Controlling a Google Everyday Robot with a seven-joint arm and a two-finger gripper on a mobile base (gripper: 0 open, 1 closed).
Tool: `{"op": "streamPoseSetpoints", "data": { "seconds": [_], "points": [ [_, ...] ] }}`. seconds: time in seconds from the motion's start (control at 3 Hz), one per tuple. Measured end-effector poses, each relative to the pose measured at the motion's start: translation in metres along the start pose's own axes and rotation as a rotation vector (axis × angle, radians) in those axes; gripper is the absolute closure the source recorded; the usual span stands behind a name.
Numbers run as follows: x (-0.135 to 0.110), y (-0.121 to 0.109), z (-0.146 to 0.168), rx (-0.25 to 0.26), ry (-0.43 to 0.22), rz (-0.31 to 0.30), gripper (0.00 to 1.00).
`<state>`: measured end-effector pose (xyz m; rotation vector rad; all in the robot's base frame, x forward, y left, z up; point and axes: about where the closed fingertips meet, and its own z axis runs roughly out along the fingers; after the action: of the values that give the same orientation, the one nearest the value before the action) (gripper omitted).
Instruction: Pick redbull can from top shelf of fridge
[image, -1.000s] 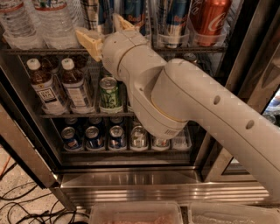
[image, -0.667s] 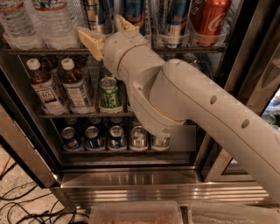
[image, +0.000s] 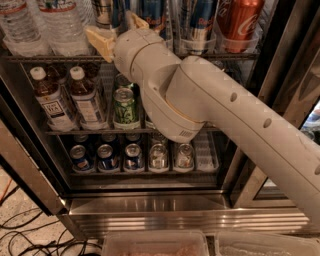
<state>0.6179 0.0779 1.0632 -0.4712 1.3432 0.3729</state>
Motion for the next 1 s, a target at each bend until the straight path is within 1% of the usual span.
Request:
{"op": "streamPoseSetpoints", "data": {
  "seconds": [0.67, 1.0],
  "points": [
    [0.003, 0.011, 0.007, -0.034, 0.017, 0.000, 0.33],
    [0.005, 0.015, 0.009, -0.042, 0.024, 0.002, 0.40]
  ]
}}
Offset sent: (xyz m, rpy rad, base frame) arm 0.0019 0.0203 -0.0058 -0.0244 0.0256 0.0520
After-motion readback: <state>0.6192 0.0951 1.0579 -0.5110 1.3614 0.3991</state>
